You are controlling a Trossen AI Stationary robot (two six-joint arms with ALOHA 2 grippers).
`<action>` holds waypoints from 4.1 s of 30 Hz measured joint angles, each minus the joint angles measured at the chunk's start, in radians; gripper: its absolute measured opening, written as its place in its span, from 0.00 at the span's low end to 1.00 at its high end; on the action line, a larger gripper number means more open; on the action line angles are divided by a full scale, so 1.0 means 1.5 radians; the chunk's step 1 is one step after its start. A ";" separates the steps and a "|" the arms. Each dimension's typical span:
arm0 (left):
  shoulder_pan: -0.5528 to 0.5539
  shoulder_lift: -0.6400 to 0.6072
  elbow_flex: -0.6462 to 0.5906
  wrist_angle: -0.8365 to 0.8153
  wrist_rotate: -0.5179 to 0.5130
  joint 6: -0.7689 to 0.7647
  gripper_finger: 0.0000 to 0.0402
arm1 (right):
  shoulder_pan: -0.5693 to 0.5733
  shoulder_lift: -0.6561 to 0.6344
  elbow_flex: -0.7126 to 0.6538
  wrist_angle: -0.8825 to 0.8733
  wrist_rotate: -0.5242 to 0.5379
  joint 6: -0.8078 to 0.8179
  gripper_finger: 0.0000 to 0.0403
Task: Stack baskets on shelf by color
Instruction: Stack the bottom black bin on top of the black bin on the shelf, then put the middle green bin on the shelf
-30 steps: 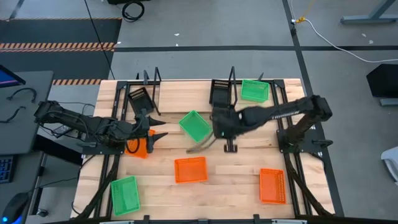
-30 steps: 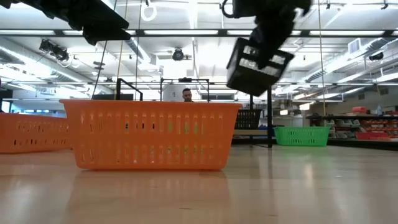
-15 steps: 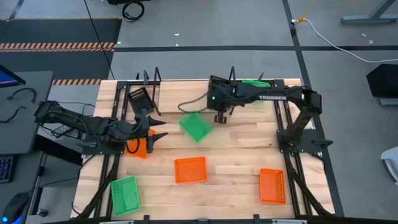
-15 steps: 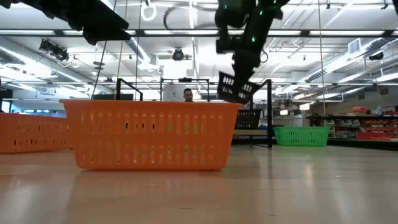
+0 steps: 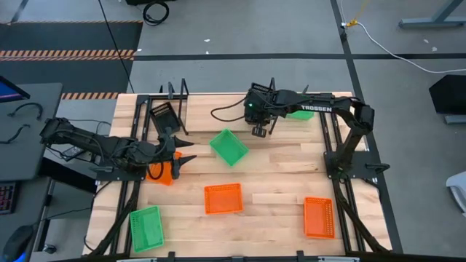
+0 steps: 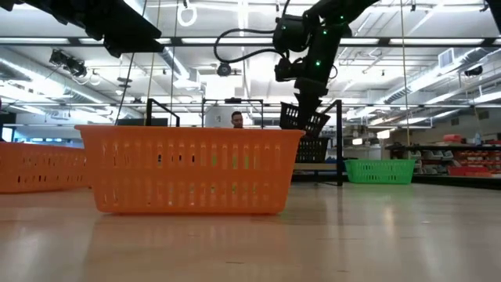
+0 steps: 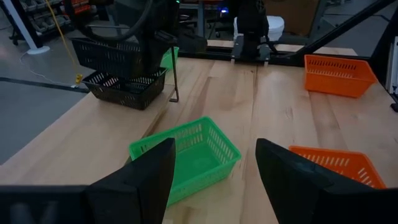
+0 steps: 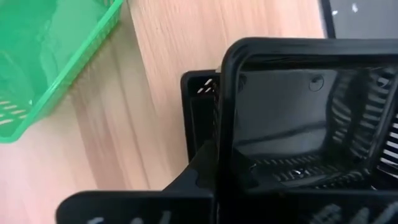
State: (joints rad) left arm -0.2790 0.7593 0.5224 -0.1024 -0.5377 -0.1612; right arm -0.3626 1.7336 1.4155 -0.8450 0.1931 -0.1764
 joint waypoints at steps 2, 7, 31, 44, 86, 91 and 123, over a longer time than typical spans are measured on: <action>0.000 0.000 0.000 0.000 0.000 0.000 0.58 | -0.002 0.000 0.000 -0.001 -0.006 0.000 0.02; 0.000 0.000 0.000 0.000 0.000 0.000 0.58 | -0.004 0.000 0.000 -0.026 -0.008 0.000 0.02; 0.000 0.000 0.000 0.001 0.000 -0.001 0.58 | -0.004 0.000 0.000 -0.013 -0.018 -0.007 0.19; 0.000 0.000 0.000 0.000 0.000 -0.002 0.58 | -0.007 0.075 0.000 -0.007 -0.050 -0.042 0.20; 0.001 0.000 0.000 -0.002 0.000 -0.002 0.58 | 0.005 0.043 0.000 0.073 -0.056 -0.039 0.14; 0.001 0.000 0.000 -0.002 0.000 -0.002 0.58 | 0.005 0.043 0.000 0.074 -0.057 -0.023 0.14; 0.001 0.000 0.000 -0.001 0.000 -0.003 0.58 | 0.221 0.035 0.021 0.024 -0.136 -0.089 0.35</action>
State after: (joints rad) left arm -0.2779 0.7595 0.5224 -0.1038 -0.5379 -0.1650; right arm -0.0308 1.7855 1.4464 -0.8088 -0.0107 -0.3099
